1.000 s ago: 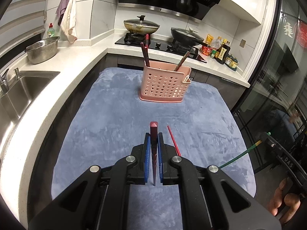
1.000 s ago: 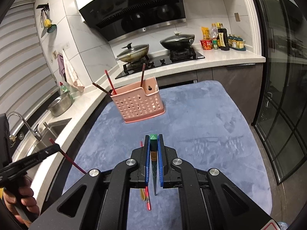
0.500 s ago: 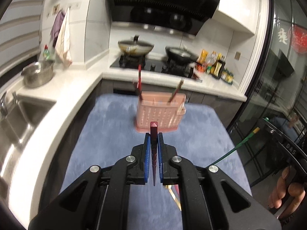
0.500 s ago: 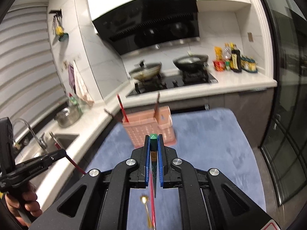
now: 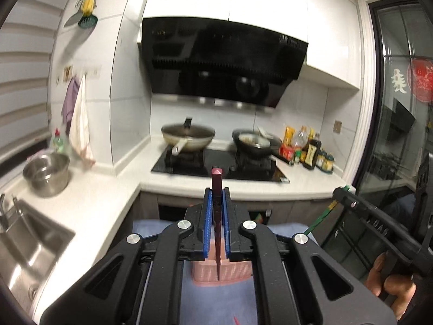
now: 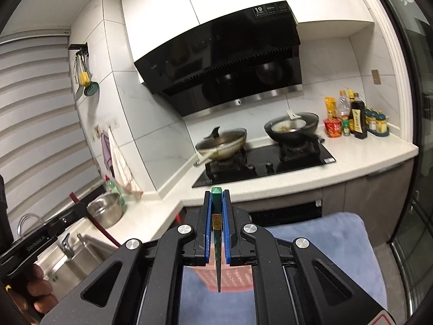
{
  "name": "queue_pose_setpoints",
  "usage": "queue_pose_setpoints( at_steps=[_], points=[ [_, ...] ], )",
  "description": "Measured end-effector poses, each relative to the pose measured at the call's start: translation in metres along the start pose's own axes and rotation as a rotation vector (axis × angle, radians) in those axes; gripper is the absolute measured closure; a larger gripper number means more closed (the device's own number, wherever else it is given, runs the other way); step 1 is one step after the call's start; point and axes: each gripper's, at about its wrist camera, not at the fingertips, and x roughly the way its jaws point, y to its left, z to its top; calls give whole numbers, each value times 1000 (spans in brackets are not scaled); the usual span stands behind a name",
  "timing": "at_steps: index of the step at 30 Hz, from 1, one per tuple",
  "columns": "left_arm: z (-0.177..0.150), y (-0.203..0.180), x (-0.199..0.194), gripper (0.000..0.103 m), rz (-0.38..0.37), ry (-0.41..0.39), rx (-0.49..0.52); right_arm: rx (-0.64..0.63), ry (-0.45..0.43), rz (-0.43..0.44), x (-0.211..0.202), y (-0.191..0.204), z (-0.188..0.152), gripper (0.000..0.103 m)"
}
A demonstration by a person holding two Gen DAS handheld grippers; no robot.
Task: Organize utensils
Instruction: 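Carry both held chopsticks up over the pink holder, then open both tools to drop the chopsticks into the pink holder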
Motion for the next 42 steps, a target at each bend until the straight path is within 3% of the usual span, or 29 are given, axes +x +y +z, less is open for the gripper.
queue_pose_setpoints(
  at_steps=[9, 20, 35, 39, 42],
  points=[
    [8, 3, 66, 96, 21, -5, -2, -3, -1, -6, 74, -3, 15, 96],
    [-21, 10, 118, 96, 41, 76, -3, 5, 123, -34, 136, -21, -18, 96],
    [-43, 23, 140, 95, 95, 147, -22, -14, 188, -49, 154, -24, -38, 92],
    [-46, 24, 137, 81, 109, 154, -24, -28, 190, -46, 150, -21, -38, 90],
    [-48, 23, 133, 78, 116, 148, -17, -41, 186, -45, 144, -18, -38, 87]
  ],
)
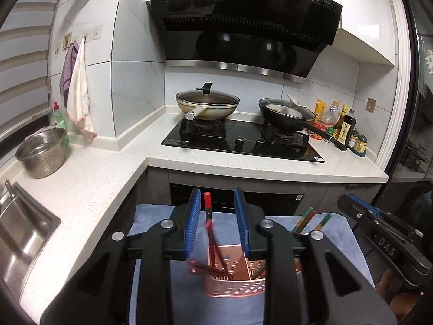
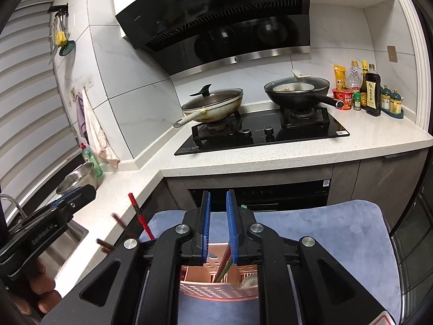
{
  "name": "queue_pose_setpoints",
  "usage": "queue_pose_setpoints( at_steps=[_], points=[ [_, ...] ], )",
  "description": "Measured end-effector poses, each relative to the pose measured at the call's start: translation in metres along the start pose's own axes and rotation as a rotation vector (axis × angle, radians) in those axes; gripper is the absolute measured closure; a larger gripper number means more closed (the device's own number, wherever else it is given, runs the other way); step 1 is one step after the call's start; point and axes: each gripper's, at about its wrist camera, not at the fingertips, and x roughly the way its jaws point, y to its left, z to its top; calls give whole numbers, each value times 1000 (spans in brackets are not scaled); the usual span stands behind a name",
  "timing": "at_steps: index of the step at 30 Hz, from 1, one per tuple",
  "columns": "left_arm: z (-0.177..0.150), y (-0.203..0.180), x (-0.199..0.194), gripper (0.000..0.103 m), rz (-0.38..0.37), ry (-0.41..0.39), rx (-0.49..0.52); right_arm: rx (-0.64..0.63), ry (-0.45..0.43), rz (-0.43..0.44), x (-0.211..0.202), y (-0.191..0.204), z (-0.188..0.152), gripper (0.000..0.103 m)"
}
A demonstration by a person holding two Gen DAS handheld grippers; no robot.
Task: Organize utensils
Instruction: 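Open both tools to drop the chopsticks into the pink holder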
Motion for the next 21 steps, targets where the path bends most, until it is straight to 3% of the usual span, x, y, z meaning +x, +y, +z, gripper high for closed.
queue_pose_setpoints(
  at_steps=[8, 11, 21],
  points=[
    [-5, 1, -13, 78, -2, 4, 3, -17, 12, 6, -18, 6, -12, 83],
    [-11, 1, -22, 72, -2, 7, 4, -16, 23, 10, -27, 7, -20, 83],
    [-51, 6, -61, 70, -8, 40, 7, -33, 65, 13, -71, 11, -64, 83]
  ],
)
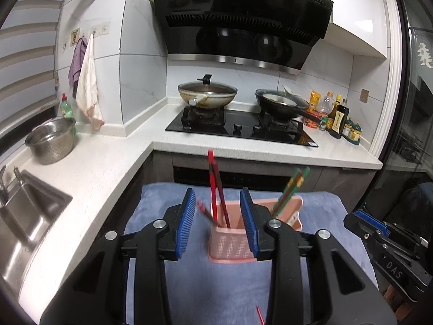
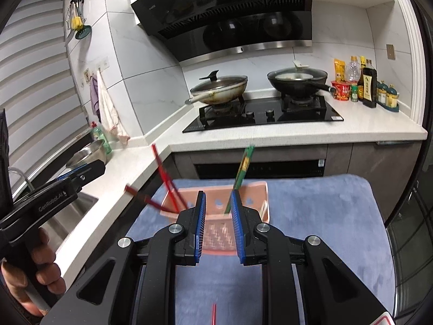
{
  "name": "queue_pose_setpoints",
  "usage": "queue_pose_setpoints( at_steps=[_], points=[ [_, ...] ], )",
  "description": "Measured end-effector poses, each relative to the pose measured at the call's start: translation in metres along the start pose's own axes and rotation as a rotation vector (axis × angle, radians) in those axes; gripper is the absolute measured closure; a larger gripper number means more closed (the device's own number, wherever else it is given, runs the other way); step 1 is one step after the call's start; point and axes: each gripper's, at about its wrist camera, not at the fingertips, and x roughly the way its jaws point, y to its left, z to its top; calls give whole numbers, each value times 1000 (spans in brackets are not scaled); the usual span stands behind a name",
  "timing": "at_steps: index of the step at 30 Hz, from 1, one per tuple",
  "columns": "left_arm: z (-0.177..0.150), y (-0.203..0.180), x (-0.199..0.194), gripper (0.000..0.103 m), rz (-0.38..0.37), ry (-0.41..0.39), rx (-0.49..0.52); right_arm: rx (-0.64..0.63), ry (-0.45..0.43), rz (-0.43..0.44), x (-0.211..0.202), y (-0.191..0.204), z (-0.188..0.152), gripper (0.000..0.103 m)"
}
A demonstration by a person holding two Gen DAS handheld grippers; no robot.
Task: Organize utensils
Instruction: 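Open both tools to drop the chopsticks into the pink holder, then move both open tools back down toward the last red chopstick and gold spoon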
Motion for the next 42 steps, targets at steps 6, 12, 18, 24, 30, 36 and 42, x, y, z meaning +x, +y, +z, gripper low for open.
queue_pose_setpoints(
  at_steps=[6, 12, 18, 24, 30, 36, 42],
  points=[
    [-42, 7, -22, 69, -9, 58, -19, -20, 40, -20, -27, 1, -42, 83],
    [-96, 14, -40, 69, 3, 142, -39, -9, 129, -28, -49, -1, -99, 83],
    [-153, 27, -50, 68, 34, 251, -71, 1, 199, -79, -70, -4, -164, 83],
    [-198, 32, -58, 68, 39, 338, -95, 7, 285, -98, -81, -4, -220, 83],
    [-233, 29, -66, 68, 40, 399, -91, 3, 334, -96, -85, 4, -256, 83],
    [-256, 23, -72, 68, 20, 438, -80, -13, 371, -85, -80, 14, -279, 83],
    [-269, 18, -72, 67, 10, 472, -74, -23, 397, -87, -72, 18, -291, 83]
  ],
)
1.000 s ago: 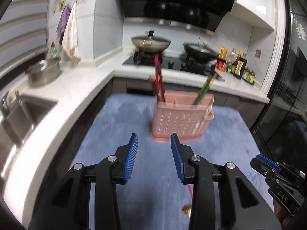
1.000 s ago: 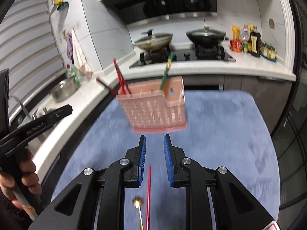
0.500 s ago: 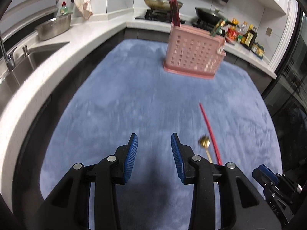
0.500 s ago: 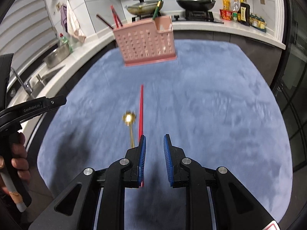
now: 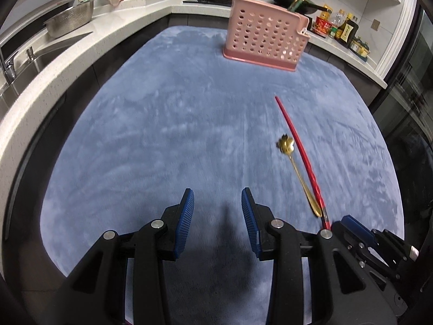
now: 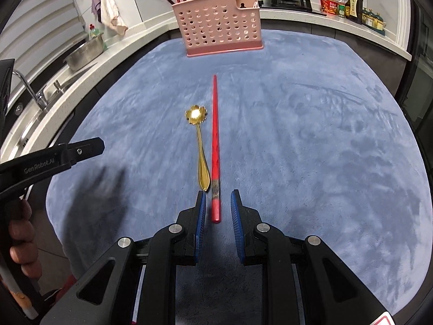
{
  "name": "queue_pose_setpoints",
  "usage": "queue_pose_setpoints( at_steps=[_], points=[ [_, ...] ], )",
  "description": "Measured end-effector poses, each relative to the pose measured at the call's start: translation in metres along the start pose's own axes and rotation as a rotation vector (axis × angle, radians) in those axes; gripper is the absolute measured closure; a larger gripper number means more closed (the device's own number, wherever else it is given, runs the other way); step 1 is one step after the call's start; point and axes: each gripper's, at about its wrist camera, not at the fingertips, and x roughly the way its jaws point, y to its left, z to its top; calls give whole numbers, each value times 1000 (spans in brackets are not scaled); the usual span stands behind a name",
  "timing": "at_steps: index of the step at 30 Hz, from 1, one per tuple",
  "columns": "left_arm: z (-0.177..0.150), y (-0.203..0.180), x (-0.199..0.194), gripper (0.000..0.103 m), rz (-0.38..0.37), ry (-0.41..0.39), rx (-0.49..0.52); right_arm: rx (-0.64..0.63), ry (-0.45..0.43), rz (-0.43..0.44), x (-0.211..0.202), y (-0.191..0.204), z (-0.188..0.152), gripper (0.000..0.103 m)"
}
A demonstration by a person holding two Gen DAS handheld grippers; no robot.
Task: Organize utensils
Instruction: 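Move both open tools back down toward the last red chopstick and gold spoon, then grasp the red chopstick with the right tool while the left tool grasps the gold spoon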
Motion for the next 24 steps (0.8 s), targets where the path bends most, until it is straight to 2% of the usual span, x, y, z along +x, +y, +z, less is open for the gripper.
queue_pose_setpoints(
  at_steps=[3, 15, 20, 22, 24],
  points=[
    [-4, 0, 1, 63, 2, 8, 2, 1, 10, -1, 5, -1, -2, 83],
    [-9, -8, 8, 62, -3, 32, 23, 8, 28, -6, 21, -4, 1, 83],
    [-10, -11, 11, 61, -5, 41, 32, 3, 24, -8, 24, -5, 2, 87],
    [-11, -13, 12, 61, -6, 44, 36, 2, 22, -12, 24, -5, 2, 95],
    [-11, -15, 13, 61, -8, 46, 39, 9, 22, -9, 24, -8, 2, 95]
  ],
)
